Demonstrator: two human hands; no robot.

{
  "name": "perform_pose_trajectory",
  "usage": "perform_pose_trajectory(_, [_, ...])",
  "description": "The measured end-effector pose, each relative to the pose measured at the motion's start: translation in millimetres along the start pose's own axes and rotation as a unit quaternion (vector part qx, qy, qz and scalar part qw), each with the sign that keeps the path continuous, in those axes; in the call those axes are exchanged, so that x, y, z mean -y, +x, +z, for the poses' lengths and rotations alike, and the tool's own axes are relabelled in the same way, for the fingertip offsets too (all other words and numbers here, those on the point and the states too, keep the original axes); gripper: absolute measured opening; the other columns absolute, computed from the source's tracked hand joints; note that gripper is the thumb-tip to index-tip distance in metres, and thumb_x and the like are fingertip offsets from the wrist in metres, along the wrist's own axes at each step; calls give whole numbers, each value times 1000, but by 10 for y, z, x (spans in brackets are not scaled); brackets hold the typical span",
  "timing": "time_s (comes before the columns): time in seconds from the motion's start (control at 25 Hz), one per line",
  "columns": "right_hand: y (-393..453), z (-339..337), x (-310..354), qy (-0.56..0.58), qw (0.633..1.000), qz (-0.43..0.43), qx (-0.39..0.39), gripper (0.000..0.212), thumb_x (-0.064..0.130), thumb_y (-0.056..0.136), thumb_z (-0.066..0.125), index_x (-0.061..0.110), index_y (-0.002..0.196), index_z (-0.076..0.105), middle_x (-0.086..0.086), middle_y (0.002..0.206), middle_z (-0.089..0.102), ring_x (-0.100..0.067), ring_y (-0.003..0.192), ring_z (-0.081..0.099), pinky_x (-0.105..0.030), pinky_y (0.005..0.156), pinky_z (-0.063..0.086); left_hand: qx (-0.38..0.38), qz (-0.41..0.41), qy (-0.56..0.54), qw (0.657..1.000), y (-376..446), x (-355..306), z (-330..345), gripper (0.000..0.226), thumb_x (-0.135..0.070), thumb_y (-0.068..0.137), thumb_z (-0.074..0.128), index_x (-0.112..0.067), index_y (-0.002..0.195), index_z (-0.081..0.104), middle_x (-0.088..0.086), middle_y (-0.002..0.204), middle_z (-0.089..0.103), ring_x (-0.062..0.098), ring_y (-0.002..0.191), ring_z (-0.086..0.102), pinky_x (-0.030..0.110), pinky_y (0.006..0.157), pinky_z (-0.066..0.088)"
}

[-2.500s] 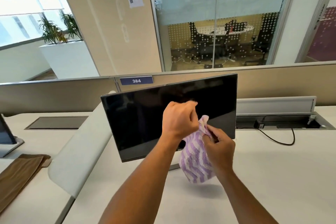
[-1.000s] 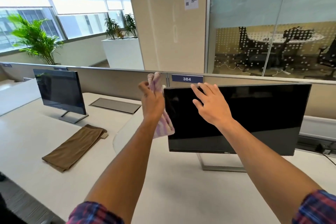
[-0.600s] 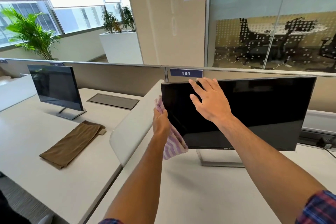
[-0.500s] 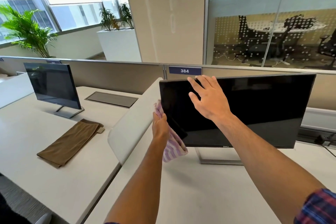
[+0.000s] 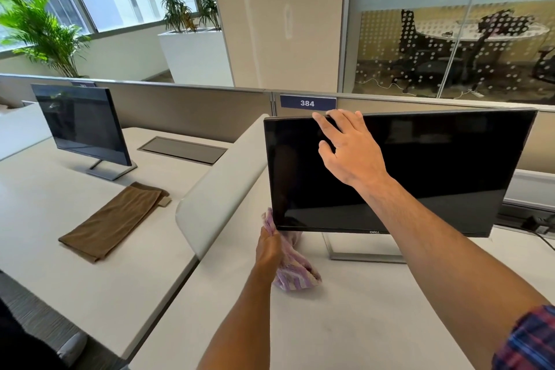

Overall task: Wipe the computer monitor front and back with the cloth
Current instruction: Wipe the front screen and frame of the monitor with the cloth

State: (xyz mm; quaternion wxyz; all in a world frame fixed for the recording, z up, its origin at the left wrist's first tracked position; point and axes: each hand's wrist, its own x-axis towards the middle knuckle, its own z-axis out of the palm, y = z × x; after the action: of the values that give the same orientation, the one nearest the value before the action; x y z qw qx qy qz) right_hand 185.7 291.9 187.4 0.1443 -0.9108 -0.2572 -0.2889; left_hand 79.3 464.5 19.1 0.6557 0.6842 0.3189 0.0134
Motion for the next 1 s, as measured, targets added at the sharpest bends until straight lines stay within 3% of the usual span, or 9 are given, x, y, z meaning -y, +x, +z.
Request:
perform_pose_trajectory(0.2, [-6, 7, -9, -6, 1000, -10, -15, 51, 42, 104, 38, 31, 154, 36, 3, 150, 43, -20, 146, 29, -44, 126, 16, -210, 45, -94, 972, -197, -3, -122, 19, -19, 99, 44, -23, 113, 57, 4, 114, 64, 26, 102, 61, 42, 93, 52])
perform_pose_trajectory(0.36, [-92, -12, 68, -19, 998, -23, -49, 51, 44, 106, 38, 27, 154, 38, -5, 156, 40, -25, 150, 27, -46, 125, 20, -285, 145, -56, 946, -361, -209, -127, 23, -5, 96, 49, -4, 115, 61, 4, 110, 52, 18, 100, 49, 27, 88, 36])
perform_pose_trajectory(0.48, [-487, 64, 285, 55, 986, -111, -114, 45, 36, 103, 52, 19, 145, 53, -9, 149, 50, -27, 140, 45, -47, 116, 35, -272, 182, -16, 945, -476, -310, -26, 20, -9, 96, 52, 1, 106, 65, 2, 103, 54, 24, 97, 57, 33, 87, 43])
perform_pose_trajectory(0.56, [-899, 235, 391, 114, 968, -162, -151, 37, 28, 98, 62, 13, 132, 66, -8, 127, 65, -27, 112, 63, -43, 94, 50, -250, 176, -11, 952, -553, -344, 54, 17, -13, 94, 56, -3, 101, 68, -1, 96, 55, 23, 92, 59, 33, 84, 46])
perform_pose_trajectory(0.64, [-1290, 438, 424, 146, 967, -157, -138, 33, 29, 96, 66, 14, 124, 71, -4, 106, 68, -23, 85, 63, -38, 70, 51, -219, 160, -9, 963, -643, -374, 118, 15, -13, 88, 60, -7, 100, 67, -2, 95, 60, 21, 91, 62, 28, 78, 46])
perform_pose_trajectory(0.72, [-1591, 610, 396, 166, 974, -131, -86, 31, 34, 96, 66, 17, 122, 72, -1, 96, 67, -18, 74, 59, -33, 59, 50, -181, 140, -10, 973, -713, -388, 160, 23, -14, 84, 65, -15, 107, 65, 0, 98, 67, 19, 89, 65, 27, 77, 52])
perform_pose_trajectory(0.8, [-1810, 695, 351, 177, 977, -109, -40, 32, 35, 95, 67, 21, 125, 69, 3, 97, 69, -15, 73, 62, -27, 59, 55, -148, 107, -7, 983, -754, -394, 213, 30, -20, 85, 68, -21, 114, 58, 2, 104, 67, 18, 89, 66, 29, 78, 58])
perform_pose_trajectory(0.92, [-2018, 657, 305, 168, 981, -94, -18, 50, 34, 89, 74, 22, 136, 62, 5, 113, 72, -13, 86, 67, -17, 74, 56, -112, 73, -12, 991, -807, -386, 319, 38, -30, 87, 68, -28, 121, 52, -1, 109, 65, 20, 92, 67, 34, 83, 61])
perform_pose_trajectory(1.0, [-2121, 636, 280, 134, 987, -83, -27, 61, 39, 85, 77, 19, 139, 60, 4, 122, 71, -14, 93, 68, -20, 80, 56, -108, 66, 0, 992, -848, -389, 387, 34, -35, 88, 66, -29, 119, 53, -3, 107, 67, 18, 92, 67, 36, 85, 60])
